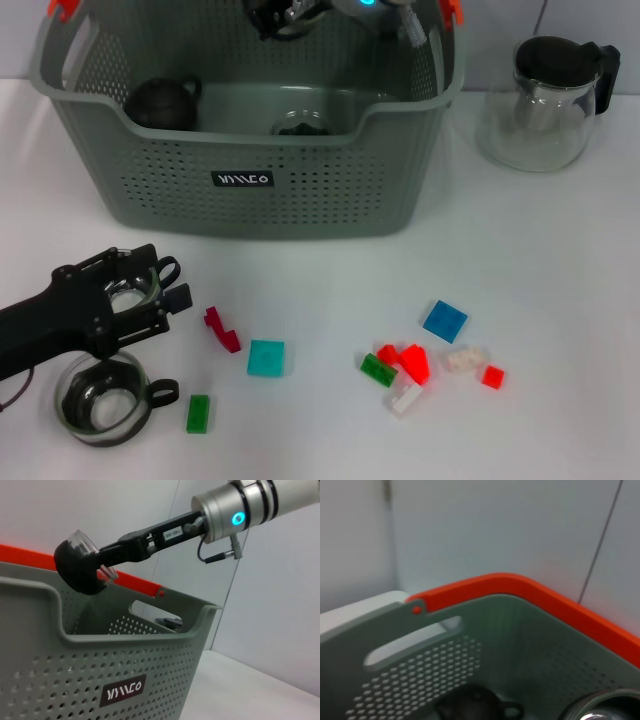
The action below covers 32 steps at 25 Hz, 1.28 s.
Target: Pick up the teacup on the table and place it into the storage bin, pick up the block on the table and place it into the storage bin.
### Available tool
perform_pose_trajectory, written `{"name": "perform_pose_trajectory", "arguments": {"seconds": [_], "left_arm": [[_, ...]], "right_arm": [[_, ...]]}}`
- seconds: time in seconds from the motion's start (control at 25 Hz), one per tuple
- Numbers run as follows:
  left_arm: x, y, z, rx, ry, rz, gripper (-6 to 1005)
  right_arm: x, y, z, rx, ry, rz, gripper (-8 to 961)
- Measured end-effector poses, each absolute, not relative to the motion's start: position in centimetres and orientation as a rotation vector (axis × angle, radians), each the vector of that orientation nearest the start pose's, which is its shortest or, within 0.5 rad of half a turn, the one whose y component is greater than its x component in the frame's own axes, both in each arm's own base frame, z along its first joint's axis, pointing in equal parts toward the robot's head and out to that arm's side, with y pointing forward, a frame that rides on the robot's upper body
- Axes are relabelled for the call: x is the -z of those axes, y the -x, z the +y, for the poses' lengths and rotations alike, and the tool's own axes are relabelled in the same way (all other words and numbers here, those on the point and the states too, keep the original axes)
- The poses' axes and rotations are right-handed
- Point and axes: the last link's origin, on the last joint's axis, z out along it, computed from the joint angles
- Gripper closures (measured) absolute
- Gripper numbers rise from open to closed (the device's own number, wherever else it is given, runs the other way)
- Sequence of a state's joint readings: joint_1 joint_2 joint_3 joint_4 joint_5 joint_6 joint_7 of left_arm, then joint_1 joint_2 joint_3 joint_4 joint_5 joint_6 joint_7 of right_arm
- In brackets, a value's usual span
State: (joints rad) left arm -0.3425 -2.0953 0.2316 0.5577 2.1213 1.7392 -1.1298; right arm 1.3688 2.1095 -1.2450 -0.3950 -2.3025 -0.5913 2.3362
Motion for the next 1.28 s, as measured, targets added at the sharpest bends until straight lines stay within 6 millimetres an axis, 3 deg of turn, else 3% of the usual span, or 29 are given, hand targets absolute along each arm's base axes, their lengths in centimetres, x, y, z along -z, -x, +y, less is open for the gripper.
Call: {"name": "perform_pose_trajectory", "arguments": {"seconds": [0.6, 1.2, 1.28], "left_arm": [[-1.4, 32.7, 25.9, 0.906, 2.417, -0.729, 204], [-1.3, 32.9, 26.0, 0.896, 2.410, -0.735, 203], [-1.3, 32.9, 26.0, 0.892, 2.407, -0.738, 203]], "right_arm": [[10.3, -4.0, 48.3, -0.040, 2.474, 0.549, 888], [10.4, -3.7, 48.0, -0.014, 2.502, 0.520, 841], [10.4, -3.7, 48.0, -0.015, 2.501, 0.522, 767]]}}
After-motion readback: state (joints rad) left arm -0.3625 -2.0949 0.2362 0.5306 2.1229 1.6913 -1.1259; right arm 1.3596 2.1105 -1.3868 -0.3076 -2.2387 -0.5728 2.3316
